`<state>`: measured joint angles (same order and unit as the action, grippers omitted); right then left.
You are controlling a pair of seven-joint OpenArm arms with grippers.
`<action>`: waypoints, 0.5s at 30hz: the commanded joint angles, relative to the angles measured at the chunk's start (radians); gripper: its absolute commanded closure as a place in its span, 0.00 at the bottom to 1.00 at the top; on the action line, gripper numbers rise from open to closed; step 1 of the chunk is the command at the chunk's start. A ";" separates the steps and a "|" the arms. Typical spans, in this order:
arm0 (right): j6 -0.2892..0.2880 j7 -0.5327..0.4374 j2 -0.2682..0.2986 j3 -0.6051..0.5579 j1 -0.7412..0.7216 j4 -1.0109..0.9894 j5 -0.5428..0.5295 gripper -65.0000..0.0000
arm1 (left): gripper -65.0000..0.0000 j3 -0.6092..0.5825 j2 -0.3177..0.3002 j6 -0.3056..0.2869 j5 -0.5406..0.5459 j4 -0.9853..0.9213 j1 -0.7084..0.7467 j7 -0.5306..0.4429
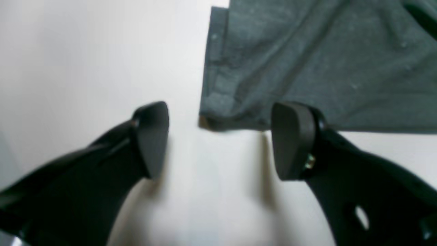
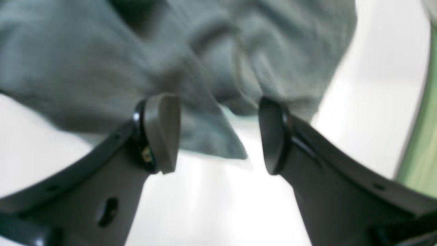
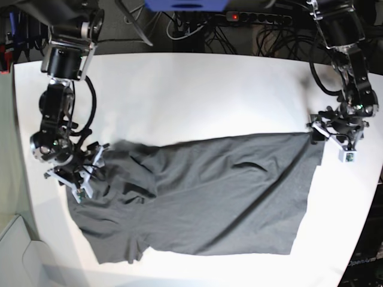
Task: Layout the t-shirt on the table in an organized manner, then fold the t-shirt properly
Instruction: 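Release the edge and reposition the right gripper at the shirt corner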
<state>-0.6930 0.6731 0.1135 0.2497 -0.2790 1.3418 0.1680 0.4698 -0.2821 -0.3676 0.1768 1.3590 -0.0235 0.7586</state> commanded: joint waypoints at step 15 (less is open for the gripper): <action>-0.005 -0.049 0.010 0.000 0.019 -0.035 -0.020 0.43 | 0.30 0.005 -0.018 0.000 0.007 0.021 -0.008 -0.021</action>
<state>-0.6952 0.6418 0.1139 0.2478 -0.2401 1.2896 0.1570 0.4698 -0.2825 -0.3672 0.1768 1.3598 -0.0174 0.7586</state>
